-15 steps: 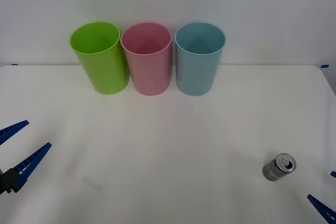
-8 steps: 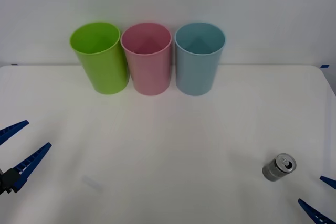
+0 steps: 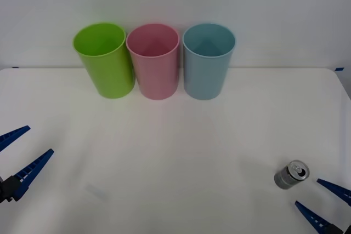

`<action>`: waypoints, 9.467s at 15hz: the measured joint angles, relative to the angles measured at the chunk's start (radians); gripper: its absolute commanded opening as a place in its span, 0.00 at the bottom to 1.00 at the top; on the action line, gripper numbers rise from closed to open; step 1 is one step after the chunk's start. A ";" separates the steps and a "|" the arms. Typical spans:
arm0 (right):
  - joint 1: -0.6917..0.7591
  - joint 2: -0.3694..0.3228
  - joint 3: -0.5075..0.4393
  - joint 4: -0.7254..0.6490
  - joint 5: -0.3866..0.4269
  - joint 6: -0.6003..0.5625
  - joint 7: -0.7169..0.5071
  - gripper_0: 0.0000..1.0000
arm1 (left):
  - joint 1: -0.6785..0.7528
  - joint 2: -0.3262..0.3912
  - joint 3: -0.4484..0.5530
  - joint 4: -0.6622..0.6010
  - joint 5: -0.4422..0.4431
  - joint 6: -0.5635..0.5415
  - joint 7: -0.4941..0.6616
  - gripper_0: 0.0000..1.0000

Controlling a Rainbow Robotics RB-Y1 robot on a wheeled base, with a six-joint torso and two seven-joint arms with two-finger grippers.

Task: Grasp the object on the table and drop it into the matching bin: aluminum can to the light blue bin, PET bottle to the pink bin.

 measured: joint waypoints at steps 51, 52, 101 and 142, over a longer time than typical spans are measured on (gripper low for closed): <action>-0.126 0.119 0.172 -0.151 -0.057 0.224 0.111 0.00 | 0.000 0.000 0.000 0.000 0.000 0.000 0.000 1.00; -0.125 0.119 0.176 -0.183 -0.056 0.240 0.102 0.00 | 0.000 0.000 0.000 0.000 0.000 0.000 0.000 1.00; -1.065 0.305 0.332 0.093 0.393 0.886 -0.471 0.01 | 0.000 0.000 0.000 0.000 0.000 0.000 0.000 1.00; -0.124 -0.068 0.195 -0.657 0.131 0.585 -0.410 1.00 | 0.000 0.000 0.000 0.000 0.000 0.000 0.000 1.00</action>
